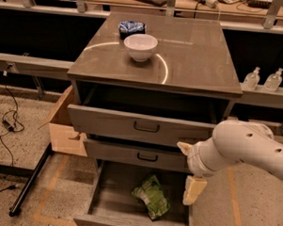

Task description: Pick green rice chip bag from bottom drawer and place on counter

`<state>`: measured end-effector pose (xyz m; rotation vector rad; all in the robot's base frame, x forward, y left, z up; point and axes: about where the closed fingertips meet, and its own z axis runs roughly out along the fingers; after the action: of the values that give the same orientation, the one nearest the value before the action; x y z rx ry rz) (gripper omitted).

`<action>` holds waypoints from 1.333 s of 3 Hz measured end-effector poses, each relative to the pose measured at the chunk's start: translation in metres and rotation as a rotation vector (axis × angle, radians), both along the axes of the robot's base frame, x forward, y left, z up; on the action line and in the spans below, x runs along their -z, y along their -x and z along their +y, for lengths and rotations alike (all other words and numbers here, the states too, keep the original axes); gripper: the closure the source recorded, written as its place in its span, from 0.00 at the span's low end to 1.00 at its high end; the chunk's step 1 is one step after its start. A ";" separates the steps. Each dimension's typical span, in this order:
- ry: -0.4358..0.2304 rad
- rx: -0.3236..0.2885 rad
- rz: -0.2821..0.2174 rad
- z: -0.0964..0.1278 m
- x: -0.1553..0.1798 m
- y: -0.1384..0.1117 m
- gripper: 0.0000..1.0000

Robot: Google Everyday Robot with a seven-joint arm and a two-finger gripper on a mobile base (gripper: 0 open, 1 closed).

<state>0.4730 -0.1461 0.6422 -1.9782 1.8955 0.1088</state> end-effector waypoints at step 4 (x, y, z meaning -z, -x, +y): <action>-0.292 0.275 0.124 0.014 0.221 0.030 0.00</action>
Offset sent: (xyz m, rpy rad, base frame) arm -0.0334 -0.0033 -0.1823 0.2092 0.1822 -0.2610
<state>0.4433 -0.1324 0.4212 -1.5386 2.0744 0.4134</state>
